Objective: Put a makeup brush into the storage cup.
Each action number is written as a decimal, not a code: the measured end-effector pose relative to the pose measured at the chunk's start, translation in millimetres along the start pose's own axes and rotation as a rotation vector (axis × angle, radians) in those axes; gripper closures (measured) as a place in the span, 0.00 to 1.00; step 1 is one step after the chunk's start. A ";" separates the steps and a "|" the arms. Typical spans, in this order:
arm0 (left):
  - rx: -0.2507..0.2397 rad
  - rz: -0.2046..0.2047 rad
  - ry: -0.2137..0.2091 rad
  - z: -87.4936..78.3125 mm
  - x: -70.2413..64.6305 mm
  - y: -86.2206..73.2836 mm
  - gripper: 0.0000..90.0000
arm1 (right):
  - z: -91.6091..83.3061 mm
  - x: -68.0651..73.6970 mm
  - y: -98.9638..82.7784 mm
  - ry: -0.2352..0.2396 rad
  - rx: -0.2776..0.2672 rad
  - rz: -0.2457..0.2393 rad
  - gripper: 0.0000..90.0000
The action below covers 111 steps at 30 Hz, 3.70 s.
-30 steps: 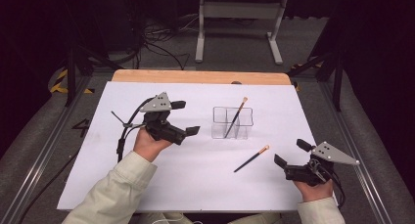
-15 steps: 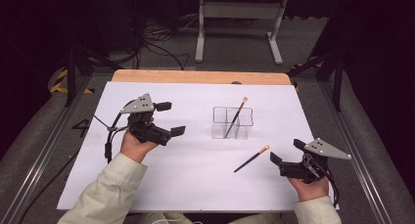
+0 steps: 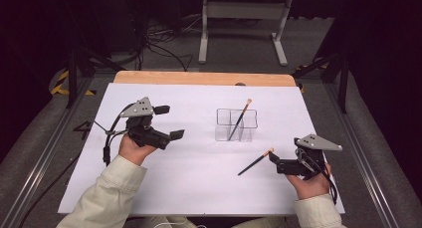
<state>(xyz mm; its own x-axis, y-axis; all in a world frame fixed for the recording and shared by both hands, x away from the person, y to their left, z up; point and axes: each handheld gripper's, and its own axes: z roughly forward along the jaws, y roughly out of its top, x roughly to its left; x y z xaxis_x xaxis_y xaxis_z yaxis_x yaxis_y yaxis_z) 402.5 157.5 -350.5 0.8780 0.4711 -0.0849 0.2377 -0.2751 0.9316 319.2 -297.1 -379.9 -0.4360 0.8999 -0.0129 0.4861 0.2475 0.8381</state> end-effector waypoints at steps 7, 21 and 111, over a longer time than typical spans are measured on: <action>-0.003 -0.027 0.014 -10.5 3.9 -7.2 0.01 | 8.6 4.0 12.9 -0.010 0.109 -0.004 0.00; 0.005 -0.041 0.014 -12.0 6.4 -12.2 0.01 | 22.4 11.1 25.3 0.022 0.267 -0.014 0.00; 0.035 -0.045 -0.012 -5.7 6.1 -20.0 0.01 | 95.6 19.2 3.9 -0.173 0.572 0.036 0.03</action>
<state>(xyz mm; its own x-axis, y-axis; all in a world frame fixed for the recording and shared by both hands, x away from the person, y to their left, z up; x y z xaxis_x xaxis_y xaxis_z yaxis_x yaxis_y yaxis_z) 400.8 170.7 -367.7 0.8711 0.4734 -0.1305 0.2909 -0.2834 0.9138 385.2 -244.5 -429.0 -0.3052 0.9449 -0.1184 0.8500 0.3264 0.4134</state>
